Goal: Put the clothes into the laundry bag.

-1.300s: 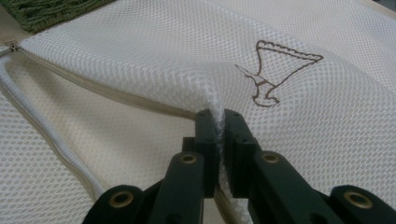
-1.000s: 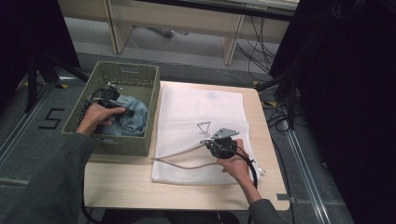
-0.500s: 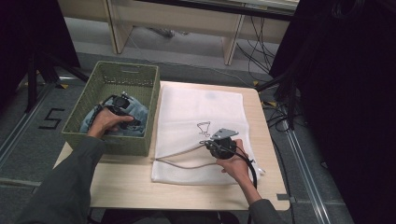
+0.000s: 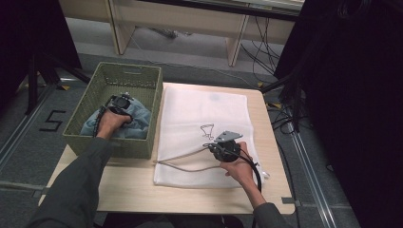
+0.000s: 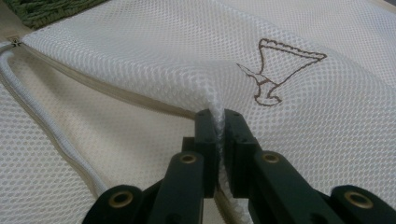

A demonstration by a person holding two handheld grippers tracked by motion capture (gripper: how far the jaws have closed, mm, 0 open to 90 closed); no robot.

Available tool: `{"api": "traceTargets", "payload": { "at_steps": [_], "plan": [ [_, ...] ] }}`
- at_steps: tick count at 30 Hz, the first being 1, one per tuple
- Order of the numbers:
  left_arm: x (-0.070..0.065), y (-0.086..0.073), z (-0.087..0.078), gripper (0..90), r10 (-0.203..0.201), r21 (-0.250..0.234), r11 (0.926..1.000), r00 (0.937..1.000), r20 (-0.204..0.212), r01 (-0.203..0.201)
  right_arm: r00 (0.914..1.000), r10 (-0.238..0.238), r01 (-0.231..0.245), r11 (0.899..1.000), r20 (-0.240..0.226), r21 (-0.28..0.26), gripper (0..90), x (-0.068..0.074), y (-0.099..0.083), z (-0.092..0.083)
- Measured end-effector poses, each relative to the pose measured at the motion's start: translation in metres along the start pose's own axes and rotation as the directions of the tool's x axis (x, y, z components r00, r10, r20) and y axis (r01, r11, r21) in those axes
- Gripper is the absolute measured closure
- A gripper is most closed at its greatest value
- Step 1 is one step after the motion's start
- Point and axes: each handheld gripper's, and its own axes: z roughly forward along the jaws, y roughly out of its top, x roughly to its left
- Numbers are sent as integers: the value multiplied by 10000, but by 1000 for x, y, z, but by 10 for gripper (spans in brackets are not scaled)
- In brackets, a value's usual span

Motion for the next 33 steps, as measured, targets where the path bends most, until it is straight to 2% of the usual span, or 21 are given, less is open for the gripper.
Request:
{"api": "traceTargets", "payload": {
  "at_steps": [1, 3, 4, 8, 9, 11, 12, 14, 16, 17, 19, 21, 23, 25, 26, 27, 28, 29, 30, 31, 33],
  "plan": [
    [1, 1, -3, 678, 0, -196, 9998, 9999, -118, -2, 10000, 0, 0, 10000, 0, 0, 860, 0, 0, 0],
    [10, 5, -14, 690, -618, -891, 9943, 9976, -308, 588, 10000, 9, -9, 10000, -24, -12, 861, -1, 0, 0],
    [10, 5, -14, 690, -618, -891, 9943, 9976, -308, 588, 10000, 9, -9, 10000, -24, -12, 861, -1, 0, 0],
    [22, 11, -35, 683, -1217, -1966, 9750, 9891, -822, 1037, 10000, -16, 16, 10000, 24, -40, 860, -1, 0, 0],
    [22, 11, -35, 679, -1217, -1966, 9750, 9891, -822, 1037, 10000, -16, 16, 10000, 24, -40, 860, -1, 0, 0],
    [26, 10, -37, 670, -1458, -1979, 9709, 9884, -431, 1346, 10000, 28, -28, 10000, -6, -36, 860, -1, 0, 0],
    [29, 8, -35, 631, -1718, -1805, 9681, 9847, 275, 1740, 10000, 44, -44, 10000, 5, -61, 860, -1, 0, -1],
    [29, 7, -36, 572, -1862, -1881, 9630, 9811, 523, 1928, 10000, 30, -30, 10000, 4, -65, 860, -1, 0, -1],
    [26, 7, -38, 430, -1996, -1673, 9618, 9732, 1139, 2168, 10000, 26, -26, 10000, -1, -44, 860, -1, 0, 0],
    [23, 7, -40, 334, -2023, -1277, 9664, 9668, 1563, 2229, 10000, 19, -19, 10000, -4, -30, 860, -1, 0, 0],
    [19, 7, -43, 217, -2067, -970, 9693, 9622, 1774, 2261, 10000, 11, -11, 10000, -27, -7, 860, -1, 0, 0],
    [15, 8, -46, 181, -1678, -828, 9794, 9705, 1729, 1841, 10000, 6, -6, 10000, -25, 2, 860, -1, -1, 1],
    [10, 7, -42, 128, -1594, -577, 9834, 9706, 1804, 1722, 10000, -2, 2, 10000, -14, -6, 859, -1, 0, 0],
    [4, 6, -37, 110, -1111, -330, 9924, 9790, 1711, 1184, 10000, -41, 41, 10000, -7, 5, 859, -1, 0, 0],
    [1, 5, -33, 77, -1044, -371, 9930, 9794, 1728, 1124, 10000, -40, 40, 10000, -4, 3, 859, -1, 0, 0],
    [-6, 4, -27, 0, -710, 32, 9974, 9825, 1724, 715, 10000, -3, 3, 10000, -19, 4, 859, -1, 0, 1],
    [-6, 4, -27, 0, -710, 32, 9974, 9825, 1724, 715, 10000, -3, 3, 10000, -19, 4, 859, -1, 0, 1],
    [-8, 4, -24, 0, -219, 220, 9996, 9855, 1682, 185, 10000, -69, 69, 10000, -1, -9, 859, -1, 0, 1],
    [-12, 4, -22, 0, -75, 307, 9995, 9868, 1619, 25, 10000, -30, 30, 10000, -3, 9, 859, -1, 0, 1],
    [-15, 4, -19, 0, 376, 354, 9984, 9888, 1443, -431, 10000, -30, 30, 10000, -21, 32, 858, -1, 0, 2],
    [-16, 4, -18, 0, 601, 438, 9968, 9888, 1364, -666, 10000, -31, 31, 10000, -31, 26, 858, -1, 0, 2]
  ]
}}
